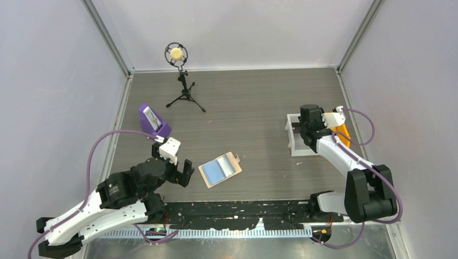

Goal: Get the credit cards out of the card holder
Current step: Place the credit card in the storage box, then reset both arms

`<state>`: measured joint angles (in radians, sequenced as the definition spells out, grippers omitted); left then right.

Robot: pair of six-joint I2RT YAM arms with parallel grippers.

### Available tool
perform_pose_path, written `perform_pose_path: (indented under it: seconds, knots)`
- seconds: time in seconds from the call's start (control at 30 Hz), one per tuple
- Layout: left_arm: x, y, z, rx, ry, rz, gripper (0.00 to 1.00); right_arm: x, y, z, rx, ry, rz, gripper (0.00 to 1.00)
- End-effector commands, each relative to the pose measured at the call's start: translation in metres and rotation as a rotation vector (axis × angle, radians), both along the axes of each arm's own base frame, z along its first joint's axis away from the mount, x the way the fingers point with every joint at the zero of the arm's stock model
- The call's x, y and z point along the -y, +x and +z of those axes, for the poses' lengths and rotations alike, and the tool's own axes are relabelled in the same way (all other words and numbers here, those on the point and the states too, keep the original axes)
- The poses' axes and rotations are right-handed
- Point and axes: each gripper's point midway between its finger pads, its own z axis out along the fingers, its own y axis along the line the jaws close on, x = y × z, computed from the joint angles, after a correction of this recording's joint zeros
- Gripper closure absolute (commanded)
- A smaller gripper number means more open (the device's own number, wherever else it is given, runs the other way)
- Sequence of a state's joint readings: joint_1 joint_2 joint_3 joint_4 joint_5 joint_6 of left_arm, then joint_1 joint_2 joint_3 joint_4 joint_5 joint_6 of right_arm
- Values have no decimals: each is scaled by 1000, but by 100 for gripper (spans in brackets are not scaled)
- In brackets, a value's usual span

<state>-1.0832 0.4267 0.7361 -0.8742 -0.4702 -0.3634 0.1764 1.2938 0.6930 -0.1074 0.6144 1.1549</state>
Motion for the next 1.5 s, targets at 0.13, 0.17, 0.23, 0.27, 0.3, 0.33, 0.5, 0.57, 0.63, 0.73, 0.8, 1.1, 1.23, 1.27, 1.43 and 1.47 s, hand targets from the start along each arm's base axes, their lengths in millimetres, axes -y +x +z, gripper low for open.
perform_pose_path:
  seconds: [0.13, 0.17, 0.23, 0.27, 0.3, 0.33, 0.5, 0.57, 0.63, 0.73, 0.8, 1.1, 1.23, 1.27, 1.43, 1.47]
  knots:
    - [2, 1, 9, 19, -48, 0, 0, -42, 16, 59, 35, -114, 412, 51]
    - [3, 1, 12, 26, -62, -2, 0, -48, 18, 68, 41, -118, 461, 51]
    - [4, 2, 18, 38, -88, 6, 0, -65, 11, 79, 39, -141, 597, 51]
    - [4, 3, 22, 44, -105, 15, 0, -76, 4, 89, 60, -165, 670, 51]
    - [4, 4, 25, 50, -124, 22, 0, -83, -4, 98, 81, -173, 717, 50]
    - [5, 4, 30, 57, -148, 25, 0, -92, -11, 101, 87, -196, 769, 49]
    - [10, 6, 56, 89, -299, 55, 0, -129, -64, 126, 122, -310, 991, 35]
    - [9, 6, 66, 99, -353, 65, 0, -138, -84, 134, 154, -306, 1050, 27]
    - [8, 5, 75, 109, -395, 66, 0, -141, -101, 143, 191, -292, 1097, 3]
    - [4, 2, 87, 126, -445, 64, 0, -146, -129, 155, 245, -256, 1172, 4]
    - [2, 0, 93, 137, -480, 61, 0, -144, -144, 166, 304, -245, 1186, 5]
    - [-16, -4, 99, 191, -589, 92, 0, -143, -178, 187, 442, -168, 1193, 5]
    - [-23, -3, 92, 187, -586, 122, 0, -146, -182, 187, 450, -145, 1210, 5]
    - [-25, -3, 90, 186, -582, 129, 0, -146, -183, 187, 457, -128, 1206, 5]
    - [-31, -2, 84, 178, -549, 155, 0, -148, -186, 189, 490, -124, 1213, 5]
    - [-32, -2, 83, 178, -546, 157, 0, -148, -186, 189, 492, -125, 1213, 5]
